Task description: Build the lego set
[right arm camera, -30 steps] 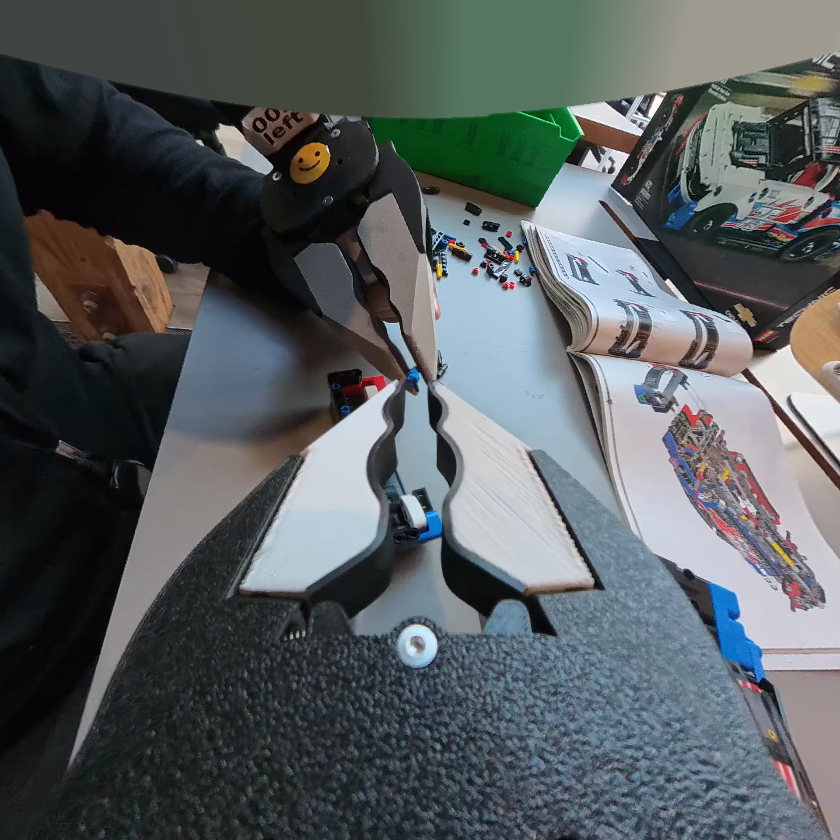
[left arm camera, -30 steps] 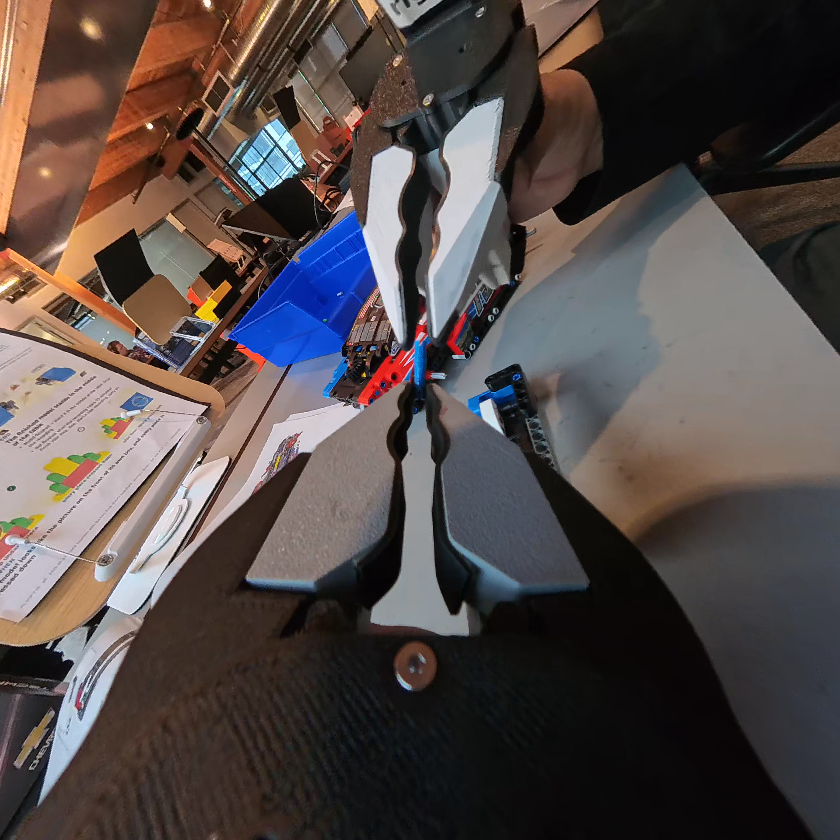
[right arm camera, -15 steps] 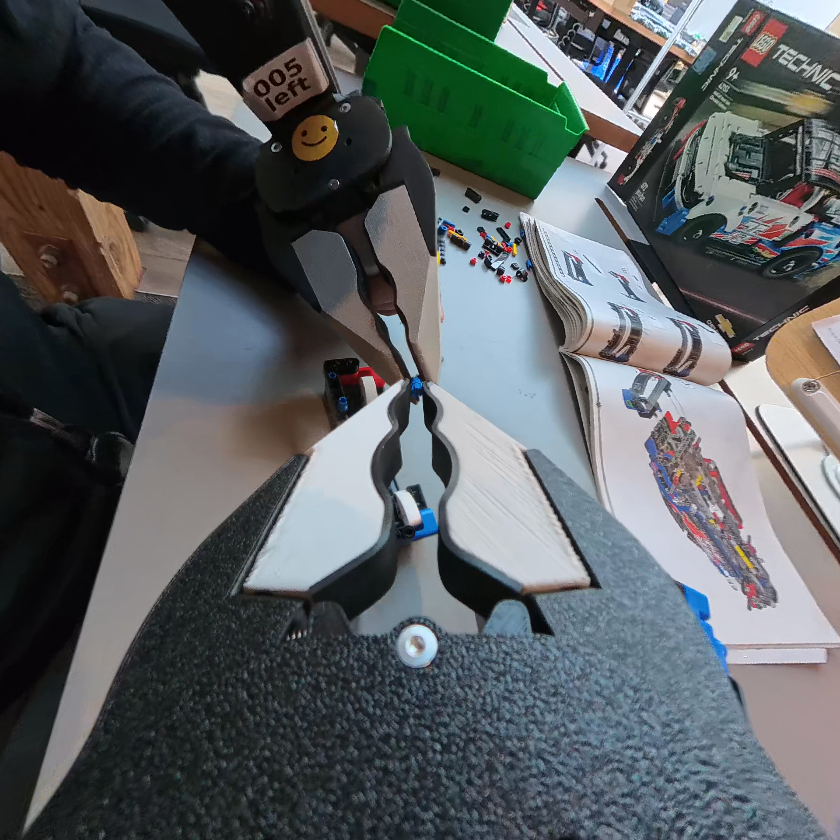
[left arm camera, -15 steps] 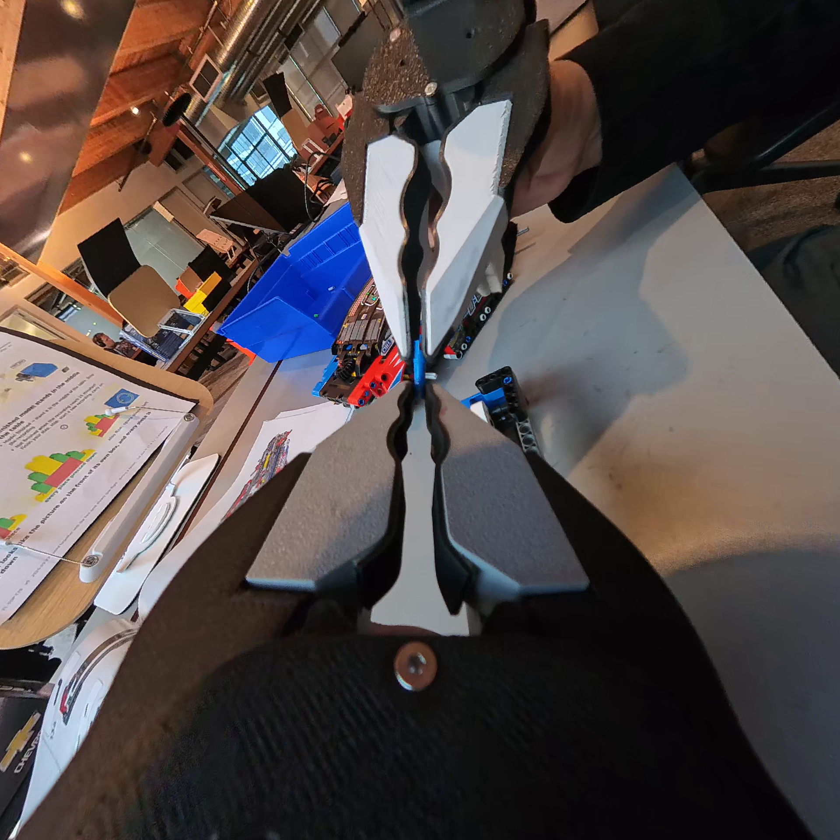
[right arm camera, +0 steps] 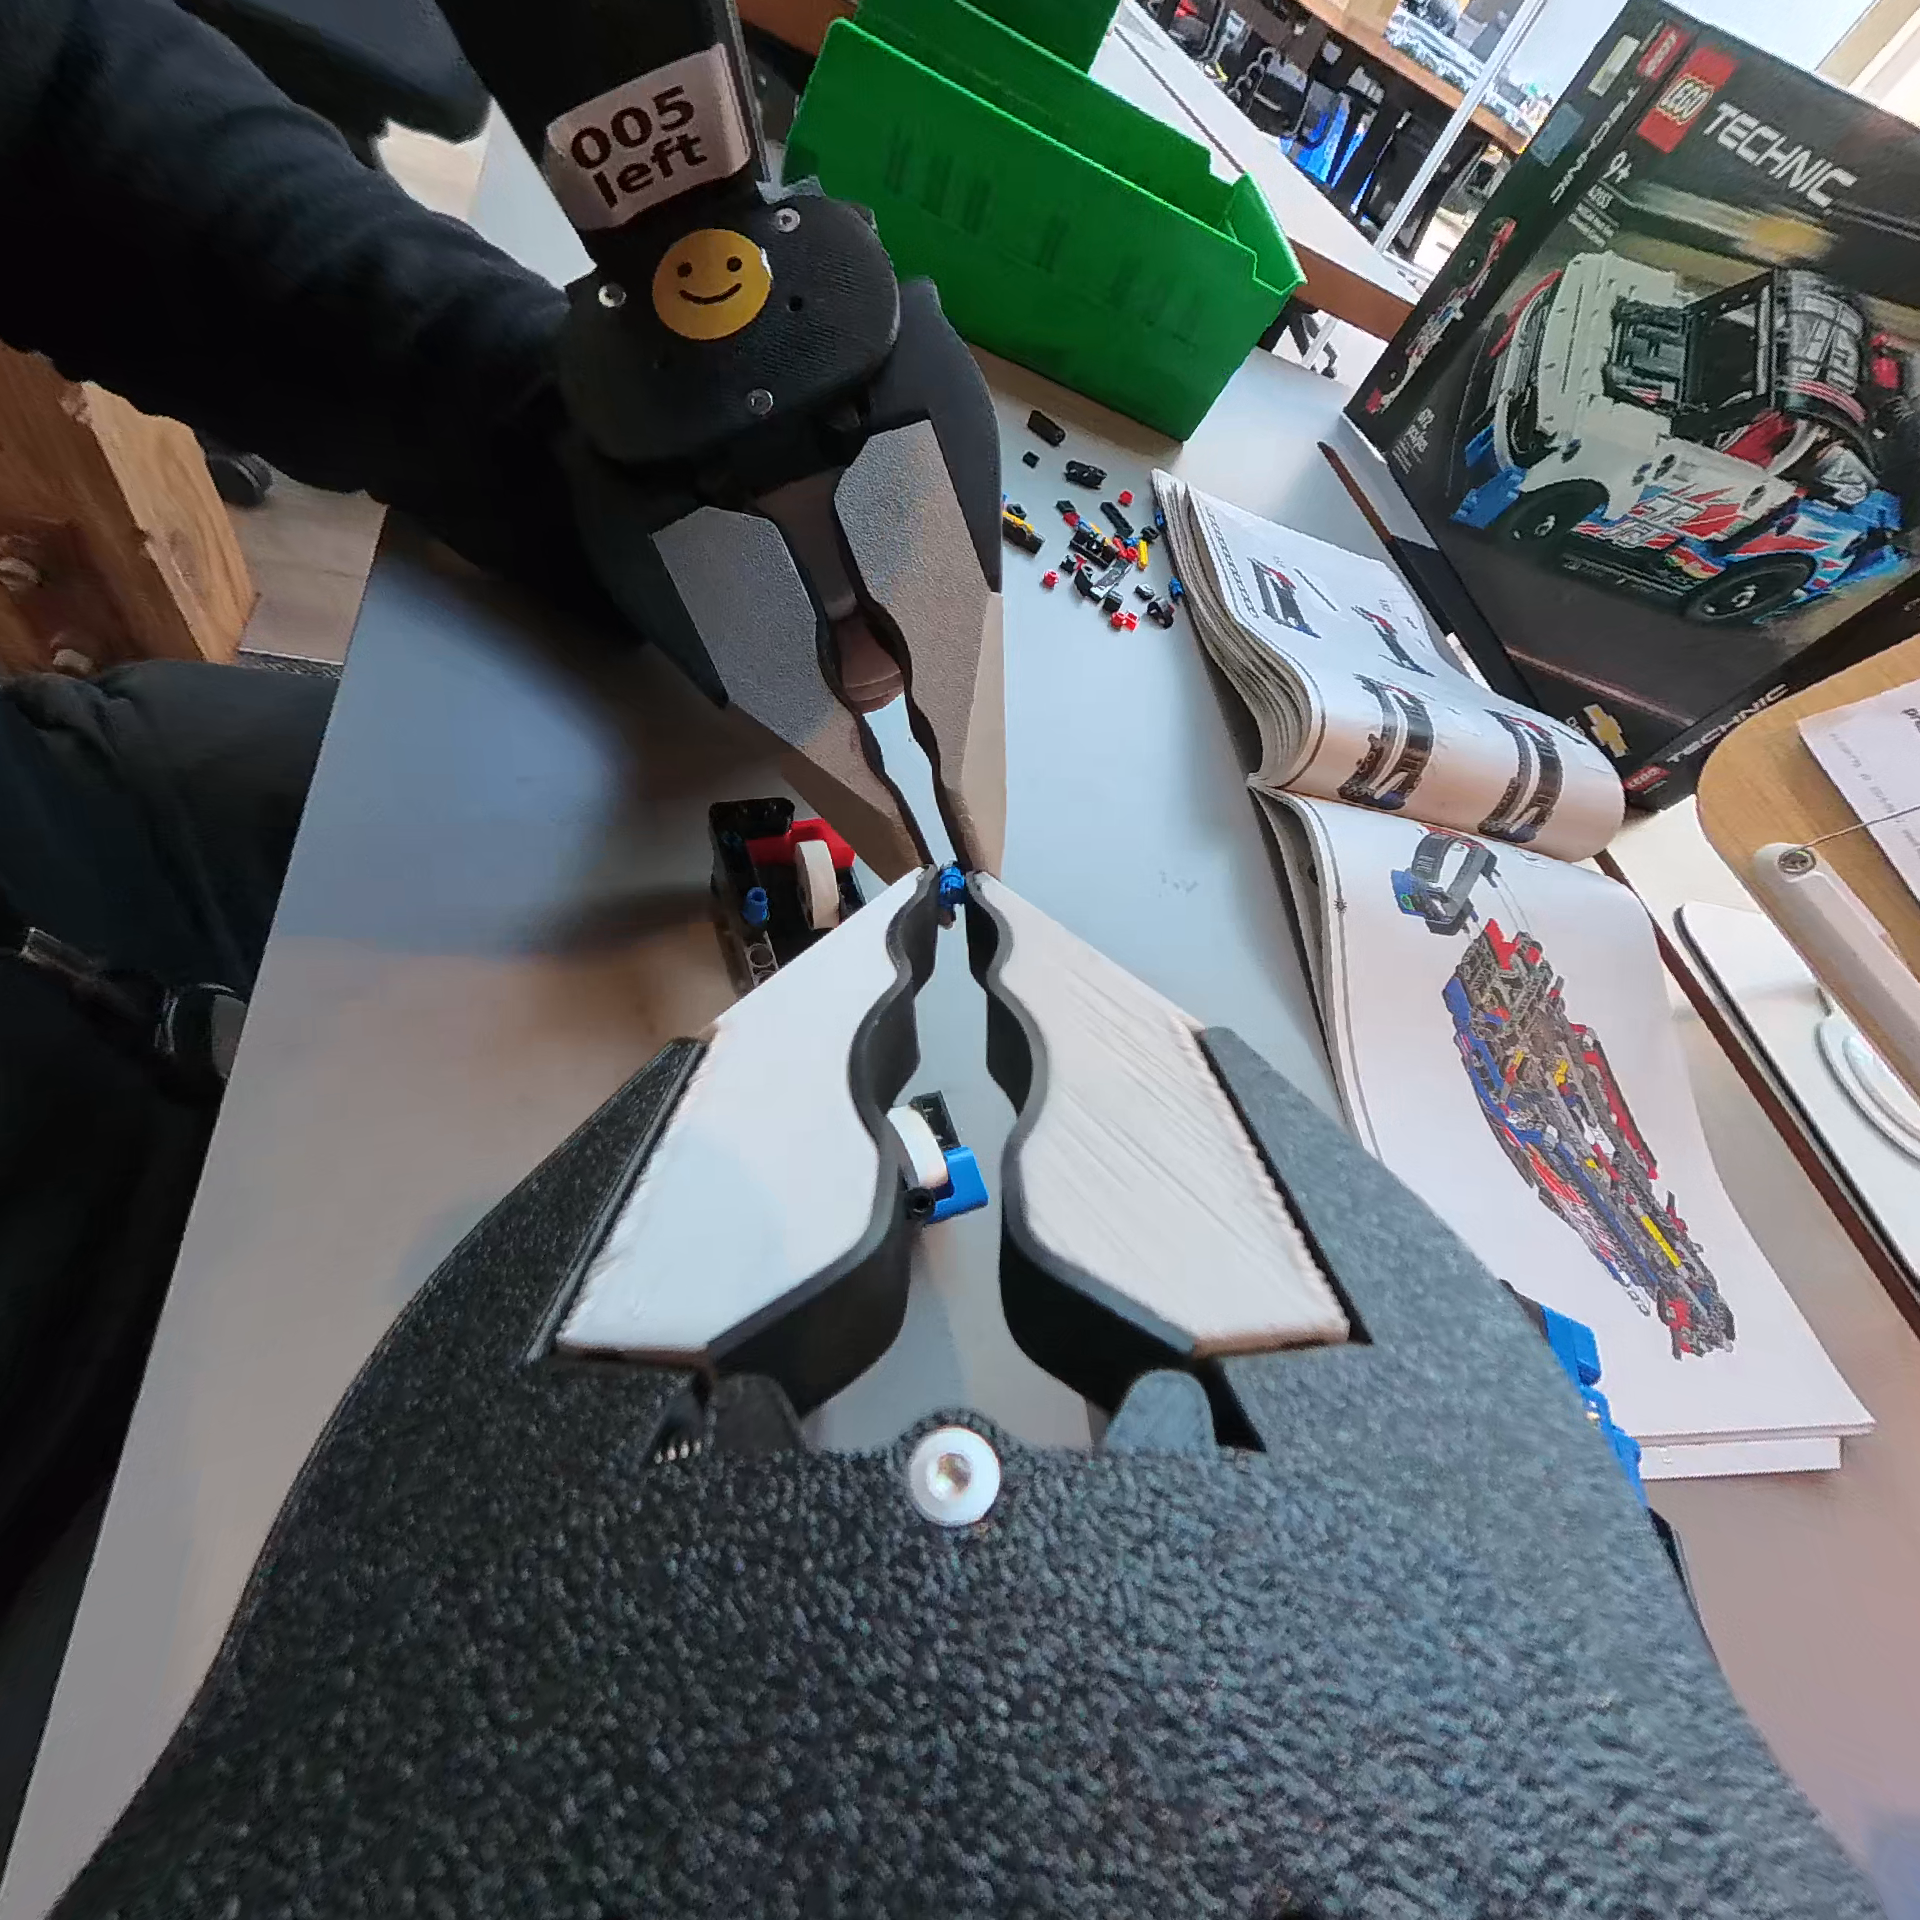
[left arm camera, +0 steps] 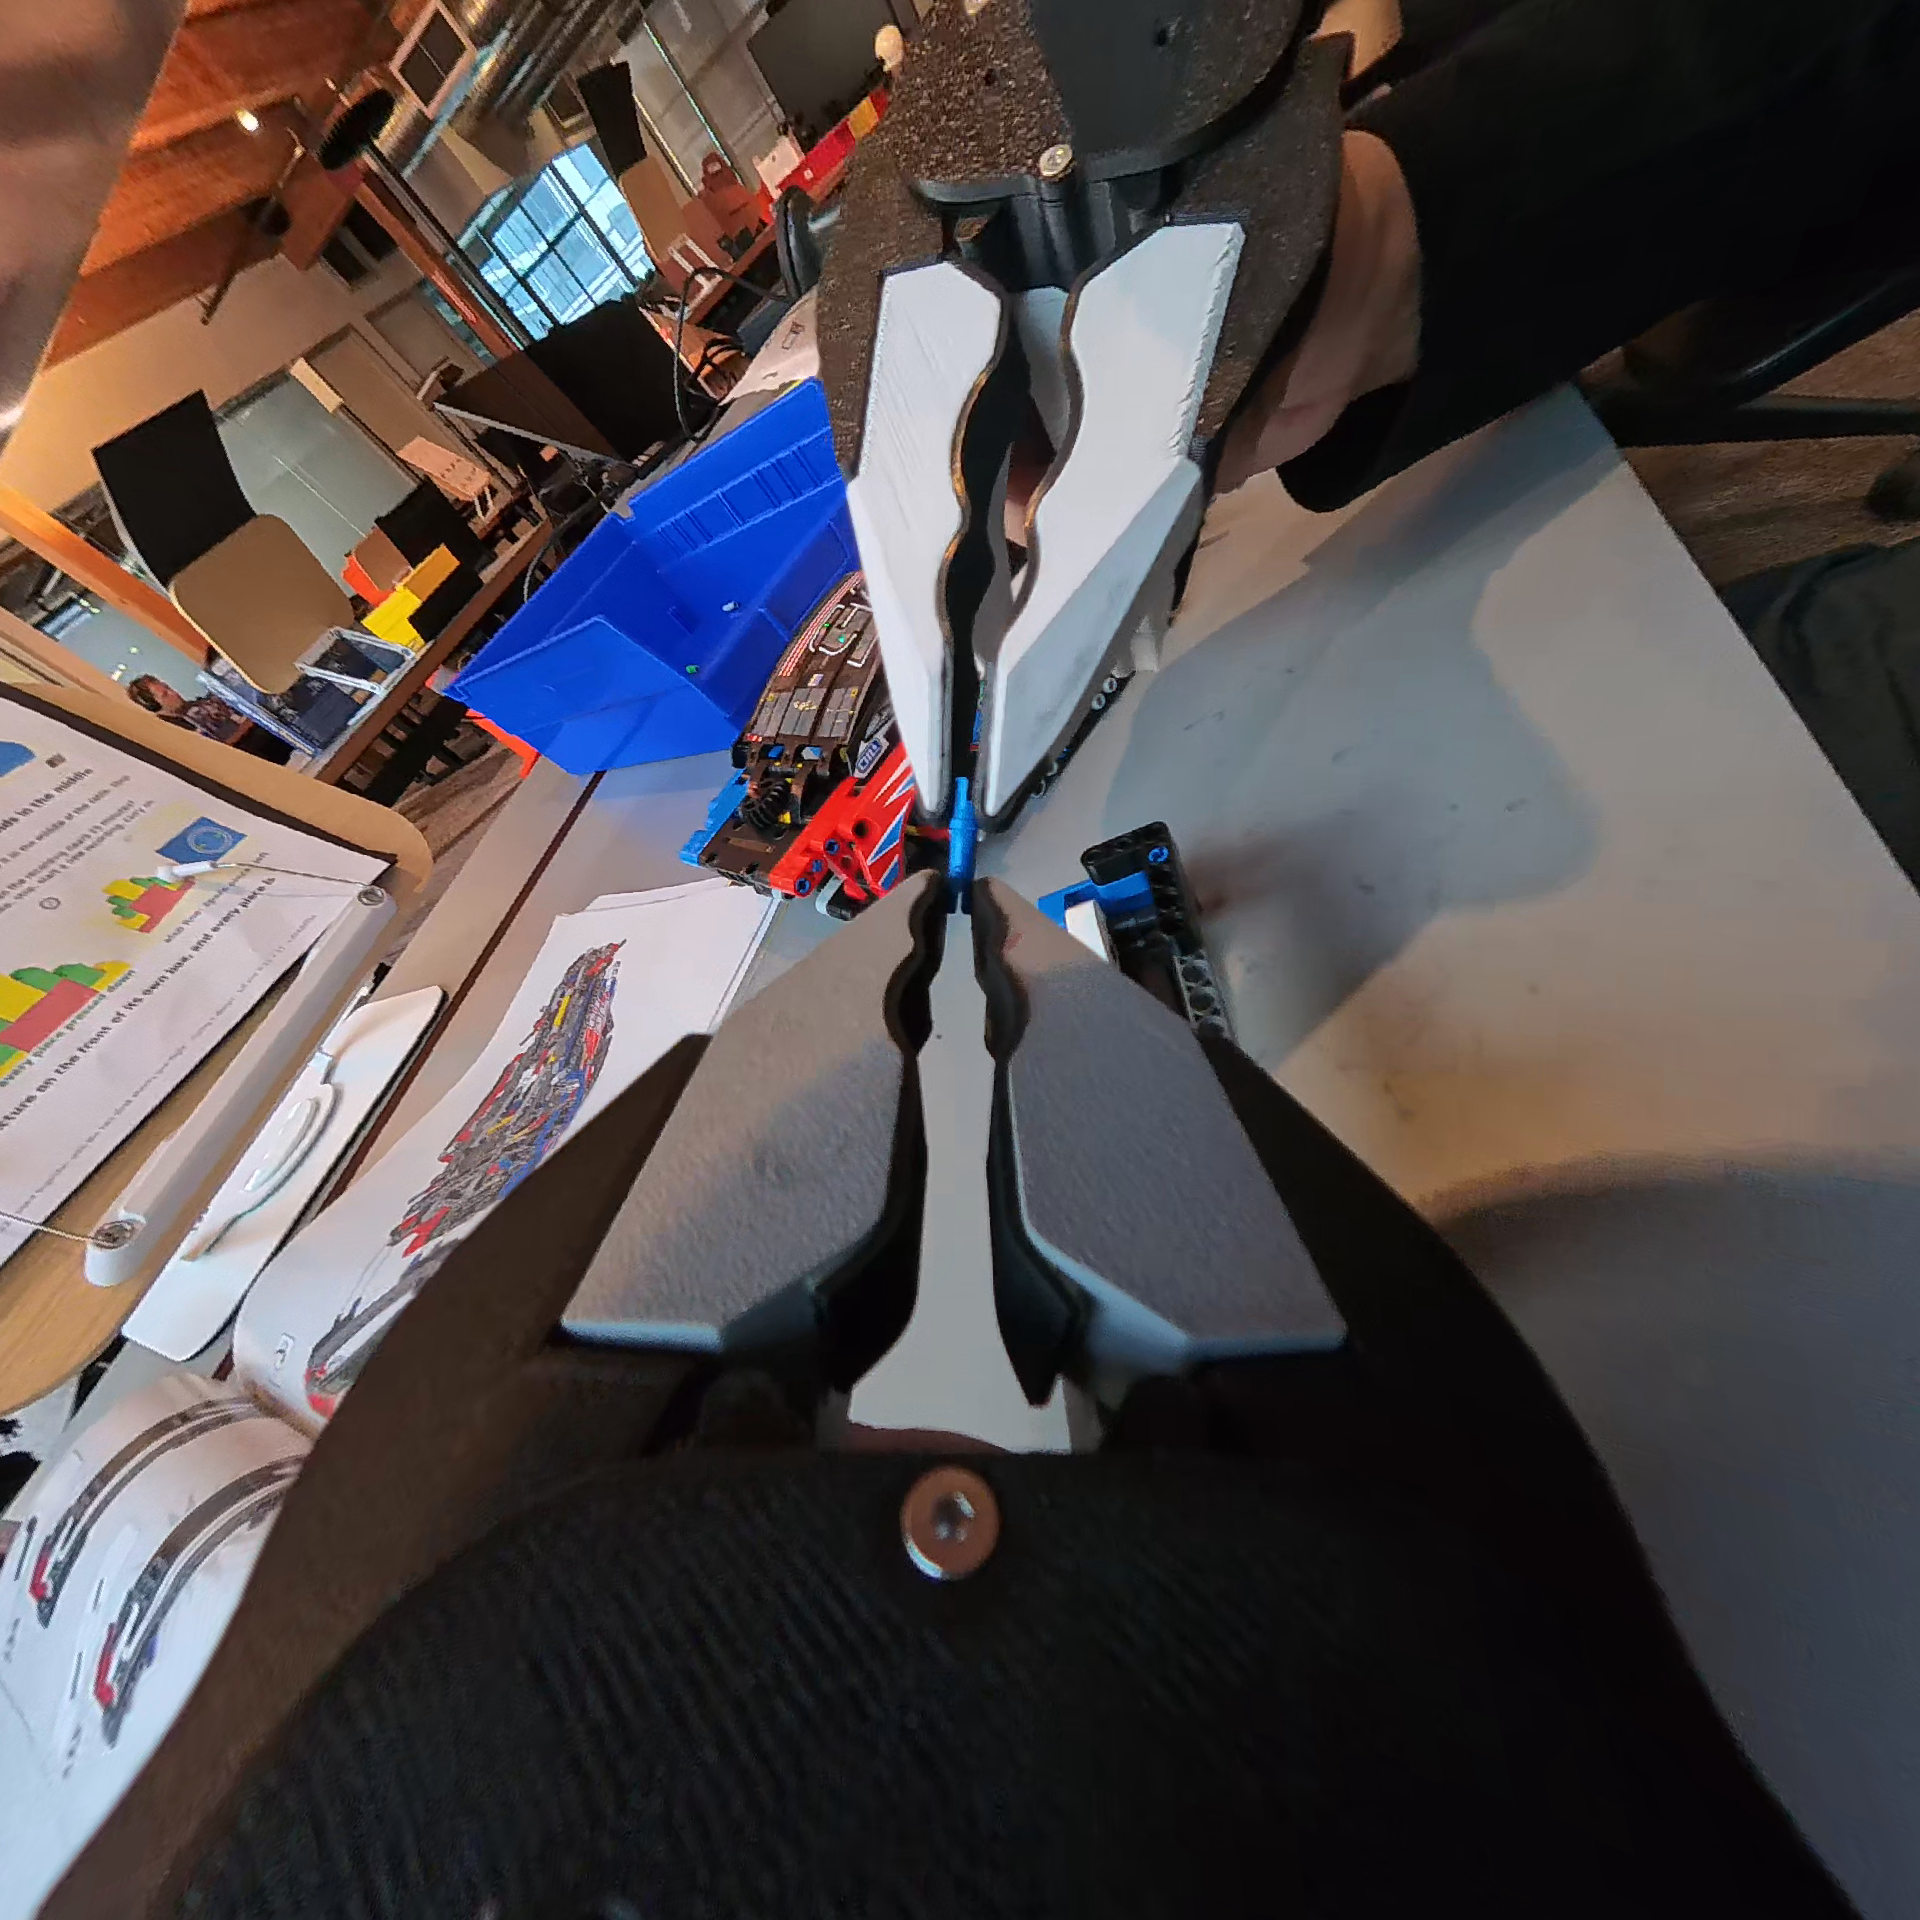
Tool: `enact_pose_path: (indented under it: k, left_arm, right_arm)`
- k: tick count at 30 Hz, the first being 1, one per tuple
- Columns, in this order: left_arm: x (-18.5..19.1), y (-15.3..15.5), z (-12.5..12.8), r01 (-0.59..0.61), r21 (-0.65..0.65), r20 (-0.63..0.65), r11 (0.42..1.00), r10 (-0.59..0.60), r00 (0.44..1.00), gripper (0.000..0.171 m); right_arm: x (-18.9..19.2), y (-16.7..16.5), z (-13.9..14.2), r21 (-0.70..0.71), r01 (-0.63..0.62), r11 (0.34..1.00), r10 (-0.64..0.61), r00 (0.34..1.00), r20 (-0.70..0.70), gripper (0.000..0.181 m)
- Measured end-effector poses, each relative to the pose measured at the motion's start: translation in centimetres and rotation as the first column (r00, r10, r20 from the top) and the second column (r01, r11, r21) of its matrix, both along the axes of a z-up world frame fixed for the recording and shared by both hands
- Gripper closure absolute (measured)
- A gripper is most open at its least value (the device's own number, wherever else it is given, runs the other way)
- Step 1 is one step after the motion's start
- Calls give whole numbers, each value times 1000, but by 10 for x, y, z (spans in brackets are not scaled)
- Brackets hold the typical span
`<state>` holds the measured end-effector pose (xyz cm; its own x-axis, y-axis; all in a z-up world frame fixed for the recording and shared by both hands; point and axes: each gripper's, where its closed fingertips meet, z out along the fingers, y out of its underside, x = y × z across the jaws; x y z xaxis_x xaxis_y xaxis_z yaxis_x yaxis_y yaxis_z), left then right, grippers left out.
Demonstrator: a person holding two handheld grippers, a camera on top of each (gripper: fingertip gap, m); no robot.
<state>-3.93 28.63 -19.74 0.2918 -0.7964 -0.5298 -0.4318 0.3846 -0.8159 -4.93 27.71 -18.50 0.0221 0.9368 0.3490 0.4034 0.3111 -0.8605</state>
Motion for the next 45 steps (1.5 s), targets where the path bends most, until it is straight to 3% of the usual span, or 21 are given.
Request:
enact_pose_path:
  k: [9,14,16,19,24,30,36,39,45]
  left_arm:
    - [0,7,-6,-33,-86,12,996,34,999,166]
    - [-14,26,-1,-159,-167,26,973,166,986,150]
    - [-17,27,4,-172,-215,50,961,187,981,151]
    - [-10,15,2,-141,-358,3,923,152,988,149]
    - [-3,-3,-17,-178,-525,-182,832,95,979,146]
    - [3,-33,-36,-178,-686,-320,706,-72,945,142]
    - [1,-32,-60,-295,-610,-497,736,-65,865,148]
    - [2,-29,-69,-313,-550,-537,774,-41,842,165]
    - [7,-34,-68,-228,-553,-493,801,-94,865,165]
  right_arm:
    - [6,8,-2,-21,12,1000,-12,1000,-3,177]
    - [21,17,9,-95,36,995,-36,999,6,177]
    - [30,20,10,-100,69,993,-64,996,56,177]
    - [44,14,12,-120,96,988,-85,992,95,177]
    - [55,-4,-4,-147,134,980,-106,977,184,177]
    - [49,-18,-18,-209,130,969,-76,966,247,176]
    - [45,-19,-25,-260,135,956,-48,947,317,176]
    - [44,-18,-29,-274,156,949,-57,940,338,176]
    - [39,-18,-35,-259,175,950,-58,913,403,176]
